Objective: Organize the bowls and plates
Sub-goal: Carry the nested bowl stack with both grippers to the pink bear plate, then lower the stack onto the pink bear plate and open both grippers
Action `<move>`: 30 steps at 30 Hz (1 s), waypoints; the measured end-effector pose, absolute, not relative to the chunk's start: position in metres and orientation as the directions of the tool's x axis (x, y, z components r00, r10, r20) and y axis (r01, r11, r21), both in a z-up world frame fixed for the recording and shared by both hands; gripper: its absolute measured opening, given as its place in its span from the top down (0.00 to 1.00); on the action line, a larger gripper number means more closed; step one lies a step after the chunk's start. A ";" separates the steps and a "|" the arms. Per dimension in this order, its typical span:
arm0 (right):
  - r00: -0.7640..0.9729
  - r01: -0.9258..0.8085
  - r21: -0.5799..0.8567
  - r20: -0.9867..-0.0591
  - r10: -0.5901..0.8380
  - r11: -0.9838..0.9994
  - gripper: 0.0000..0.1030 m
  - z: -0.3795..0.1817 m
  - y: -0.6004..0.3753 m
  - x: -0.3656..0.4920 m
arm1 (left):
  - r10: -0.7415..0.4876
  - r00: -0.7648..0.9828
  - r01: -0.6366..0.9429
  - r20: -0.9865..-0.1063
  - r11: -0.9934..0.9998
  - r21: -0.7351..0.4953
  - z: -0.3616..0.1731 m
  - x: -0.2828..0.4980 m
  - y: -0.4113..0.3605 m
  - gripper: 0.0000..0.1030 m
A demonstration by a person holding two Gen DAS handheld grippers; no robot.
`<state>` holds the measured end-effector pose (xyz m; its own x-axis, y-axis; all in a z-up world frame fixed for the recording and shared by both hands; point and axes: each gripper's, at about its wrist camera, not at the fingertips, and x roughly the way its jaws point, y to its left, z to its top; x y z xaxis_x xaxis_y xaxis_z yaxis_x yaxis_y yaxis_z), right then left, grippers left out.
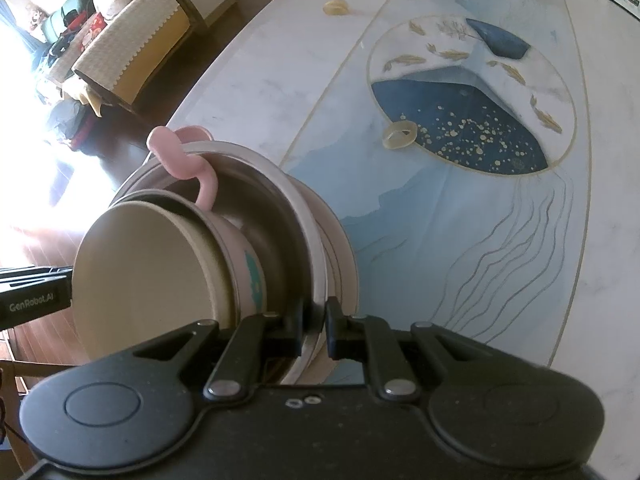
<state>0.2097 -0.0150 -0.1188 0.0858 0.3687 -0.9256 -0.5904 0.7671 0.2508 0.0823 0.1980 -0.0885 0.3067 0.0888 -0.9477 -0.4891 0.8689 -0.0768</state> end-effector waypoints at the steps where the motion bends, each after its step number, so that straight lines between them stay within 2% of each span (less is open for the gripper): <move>1: 0.088 -0.591 0.250 -0.925 0.369 0.767 0.89 -0.119 -0.015 0.210 | 0.089 0.308 -0.488 -0.947 0.869 -0.077 -0.089 0.082 0.198 0.91; 9: 0.106 -0.588 0.239 -0.924 0.366 0.773 0.87 -0.118 -0.016 0.207 | 0.099 0.331 -0.462 -0.938 0.884 -0.070 -0.088 0.081 0.195 0.90; 25: 0.179 -0.574 0.220 -0.906 0.383 0.789 0.76 -0.099 -0.034 0.204 | 0.150 0.402 -0.435 -0.903 0.899 -0.045 -0.071 0.070 0.192 0.88; 26: 0.186 -0.576 0.220 -0.902 0.389 0.787 0.75 -0.096 -0.036 0.202 | 0.158 0.411 -0.435 -0.898 0.899 -0.041 -0.069 0.068 0.191 0.84; 28: 0.201 -0.584 0.214 -0.896 0.395 0.783 0.73 -0.090 -0.039 0.199 | 0.161 0.438 -0.433 -0.884 0.900 -0.050 -0.065 0.066 0.190 0.67; 29: 0.209 -0.589 0.211 -0.893 0.399 0.780 0.71 -0.087 -0.041 0.197 | 0.167 0.455 -0.433 -0.875 0.900 -0.054 -0.061 0.063 0.189 0.54; 30: 0.217 -0.594 0.209 -0.888 0.405 0.777 0.70 -0.083 -0.043 0.195 | 0.178 0.470 -0.434 -0.865 0.899 -0.051 -0.059 0.062 0.188 0.47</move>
